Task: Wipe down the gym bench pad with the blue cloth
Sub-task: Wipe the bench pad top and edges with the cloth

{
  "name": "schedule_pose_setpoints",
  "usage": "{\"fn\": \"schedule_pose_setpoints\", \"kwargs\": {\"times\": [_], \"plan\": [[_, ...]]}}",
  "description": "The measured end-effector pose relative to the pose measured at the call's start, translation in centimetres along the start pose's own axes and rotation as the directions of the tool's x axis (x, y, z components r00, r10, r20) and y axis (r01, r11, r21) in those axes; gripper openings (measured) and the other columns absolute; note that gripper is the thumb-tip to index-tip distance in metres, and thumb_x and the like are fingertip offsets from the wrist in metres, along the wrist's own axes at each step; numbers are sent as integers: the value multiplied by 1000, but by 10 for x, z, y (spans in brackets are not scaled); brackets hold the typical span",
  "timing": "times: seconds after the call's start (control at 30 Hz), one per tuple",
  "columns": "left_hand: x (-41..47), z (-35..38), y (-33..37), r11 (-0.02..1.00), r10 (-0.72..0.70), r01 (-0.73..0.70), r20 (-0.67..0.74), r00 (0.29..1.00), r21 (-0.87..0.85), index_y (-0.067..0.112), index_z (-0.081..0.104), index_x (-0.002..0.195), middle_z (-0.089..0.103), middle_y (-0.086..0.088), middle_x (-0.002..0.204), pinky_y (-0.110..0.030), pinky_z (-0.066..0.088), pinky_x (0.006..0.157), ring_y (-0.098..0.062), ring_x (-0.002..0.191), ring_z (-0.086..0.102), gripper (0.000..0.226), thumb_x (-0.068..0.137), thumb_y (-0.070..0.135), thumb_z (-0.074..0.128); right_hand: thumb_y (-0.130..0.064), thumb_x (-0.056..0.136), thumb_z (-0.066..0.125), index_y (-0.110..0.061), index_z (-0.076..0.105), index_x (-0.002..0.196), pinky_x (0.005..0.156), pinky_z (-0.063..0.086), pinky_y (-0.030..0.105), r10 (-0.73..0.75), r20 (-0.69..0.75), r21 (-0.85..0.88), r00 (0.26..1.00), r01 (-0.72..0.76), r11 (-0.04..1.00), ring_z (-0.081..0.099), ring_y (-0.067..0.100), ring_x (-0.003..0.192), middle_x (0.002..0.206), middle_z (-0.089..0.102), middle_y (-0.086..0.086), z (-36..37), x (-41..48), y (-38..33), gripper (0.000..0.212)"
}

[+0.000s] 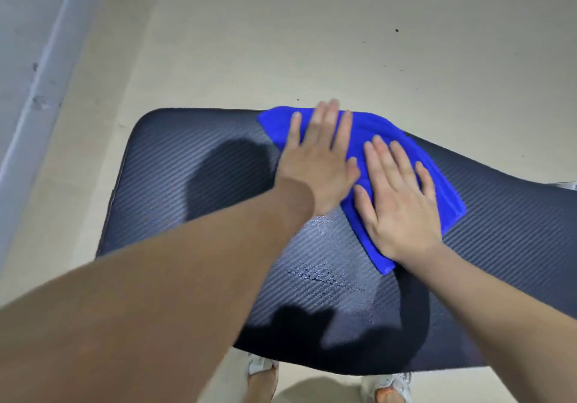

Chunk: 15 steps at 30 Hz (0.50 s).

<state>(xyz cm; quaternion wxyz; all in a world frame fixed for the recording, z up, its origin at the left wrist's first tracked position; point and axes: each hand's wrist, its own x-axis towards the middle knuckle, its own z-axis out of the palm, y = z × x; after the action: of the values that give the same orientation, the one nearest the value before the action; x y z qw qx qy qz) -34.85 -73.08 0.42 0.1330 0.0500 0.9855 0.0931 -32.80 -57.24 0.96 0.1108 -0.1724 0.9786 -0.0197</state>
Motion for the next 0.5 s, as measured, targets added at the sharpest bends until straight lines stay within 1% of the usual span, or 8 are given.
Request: {"fn": "schedule_pose_setpoints", "kwargs": {"times": [0.07,0.13,0.2,0.27,0.33,0.4,0.43,0.5], "plan": [[5,1,10,998,54,-54,4,999,13,13,-2,151,-8,-8,160,-48,-6,116,-22,147,-11,66,98,45,19,-49,97,20,-22,15,154,118,13,45,86,-8,11,996,-86,996,9,14,149,163,13,-6,2,-6,3,64],[1,1,-3,993,109,-108,-22,994,45,15,-1,152,-6,-5,161,-47,-4,116,-19,147,-8,66,97,46,18,-47,96,19,-19,16,154,118,12,47,148,-21,25,989,-148,989,10,16,149,163,14,-4,5,-5,-7,64],[-4,-1,-25,987,151,-149,-18,988,64,16,-2,152,-7,-2,161,-46,-2,117,-18,147,-7,66,96,47,17,-47,96,17,-18,15,154,118,11,48,166,-19,35,986,-165,986,9,17,150,163,13,-3,5,-1,-28,65],[-11,-4,-49,990,119,-119,5,993,79,18,-5,151,-9,-1,161,-45,-2,118,-16,147,-9,66,96,47,15,-47,95,14,-17,12,154,119,8,48,130,0,39,991,-130,991,6,17,150,163,9,-3,6,8,-52,67],[-18,-6,-73,997,57,-55,-24,998,59,17,-1,152,-4,-2,161,-45,1,118,-16,147,-4,65,95,45,16,-47,94,13,-17,10,155,118,6,47,88,10,46,996,-88,995,4,17,150,164,7,-2,5,18,-75,68],[-34,-8,-105,998,10,-3,-103,995,64,13,14,151,14,-8,160,-48,12,116,-21,147,13,65,94,43,21,-45,94,17,-17,11,155,118,6,47,38,8,69,999,-38,997,3,16,150,164,7,-2,6,27,-110,67],[-42,-9,-121,998,-4,11,-119,993,62,11,21,149,21,-10,158,-50,17,114,-24,145,20,64,93,42,24,-44,94,21,-17,13,154,119,6,47,16,0,89,1000,-16,996,4,16,150,164,9,-2,6,31,-127,66],[-61,-12,-153,997,-51,56,-97,994,54,9,26,147,25,-13,156,-53,20,112,-27,144,24,65,90,40,26,-41,96,28,-17,15,154,119,6,47,-46,-16,103,999,48,994,5,15,150,163,10,-2,9,35,-161,65]]}}
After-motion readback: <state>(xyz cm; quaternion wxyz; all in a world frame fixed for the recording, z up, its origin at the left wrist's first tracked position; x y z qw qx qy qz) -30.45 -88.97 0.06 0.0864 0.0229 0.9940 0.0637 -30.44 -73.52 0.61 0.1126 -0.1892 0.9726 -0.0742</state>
